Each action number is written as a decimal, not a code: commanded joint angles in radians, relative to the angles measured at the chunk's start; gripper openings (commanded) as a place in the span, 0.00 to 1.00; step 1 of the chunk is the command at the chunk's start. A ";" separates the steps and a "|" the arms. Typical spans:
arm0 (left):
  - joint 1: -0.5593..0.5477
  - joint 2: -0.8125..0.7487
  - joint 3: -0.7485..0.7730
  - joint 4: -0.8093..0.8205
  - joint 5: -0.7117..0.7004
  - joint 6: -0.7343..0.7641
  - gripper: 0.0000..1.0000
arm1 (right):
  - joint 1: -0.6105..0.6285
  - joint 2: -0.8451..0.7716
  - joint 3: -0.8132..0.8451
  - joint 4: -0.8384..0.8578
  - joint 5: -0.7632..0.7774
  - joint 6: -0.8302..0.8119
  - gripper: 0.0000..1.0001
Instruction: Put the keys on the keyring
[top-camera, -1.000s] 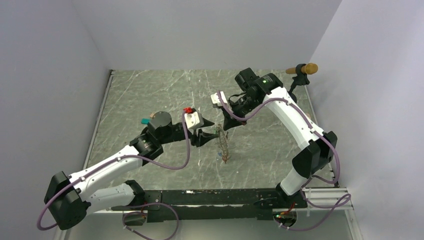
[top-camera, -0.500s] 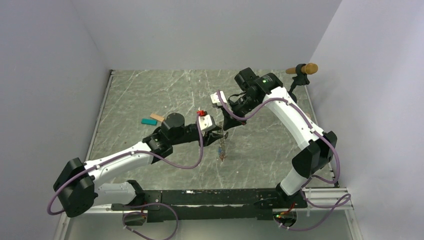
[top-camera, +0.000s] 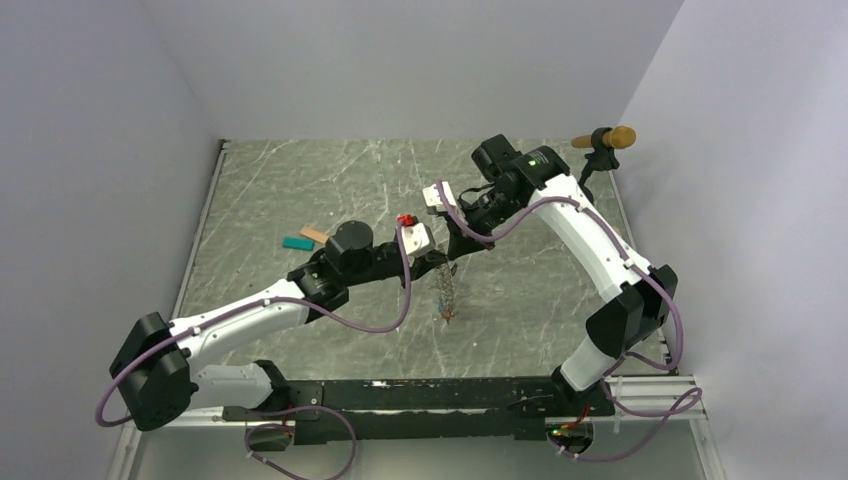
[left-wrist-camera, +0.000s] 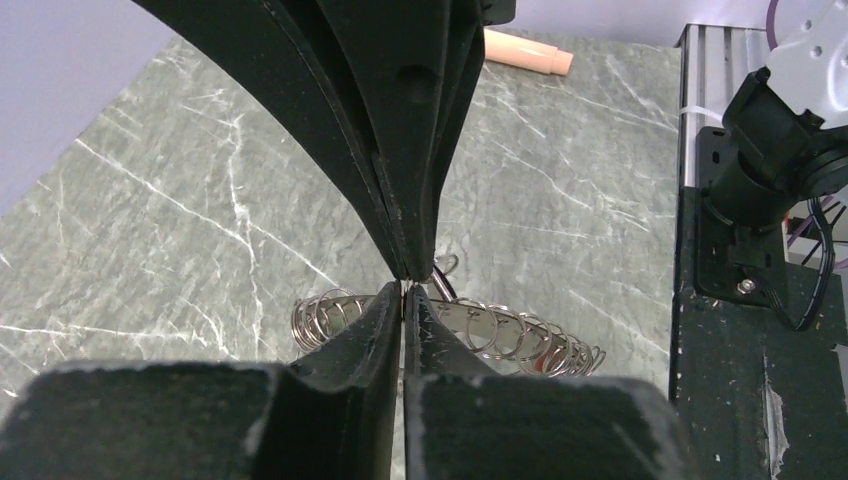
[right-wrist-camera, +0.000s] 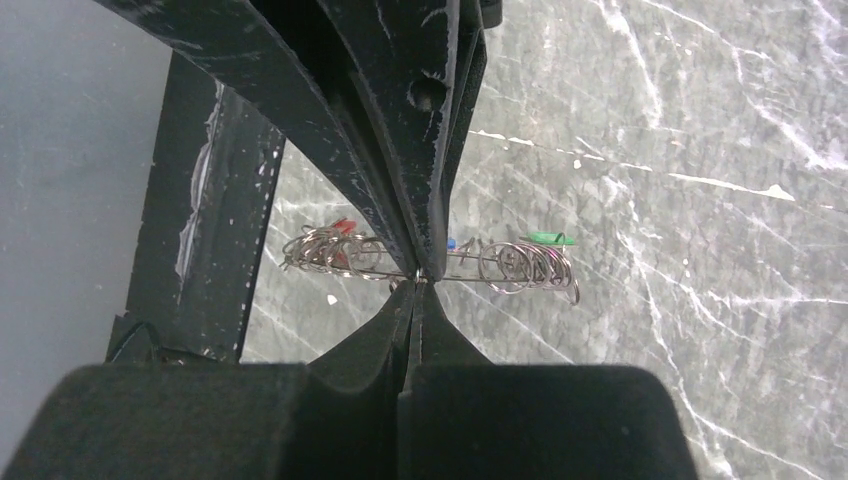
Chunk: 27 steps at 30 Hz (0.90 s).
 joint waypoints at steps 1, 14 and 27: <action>-0.006 0.023 0.067 -0.039 0.007 -0.001 0.05 | 0.006 -0.054 0.004 0.010 -0.041 0.000 0.00; -0.005 -0.016 0.043 -0.022 -0.027 -0.058 0.00 | -0.001 -0.064 -0.006 0.039 -0.074 0.042 0.17; -0.004 -0.198 -0.267 0.566 -0.227 -0.484 0.00 | -0.145 -0.186 -0.113 0.181 -0.342 0.182 0.61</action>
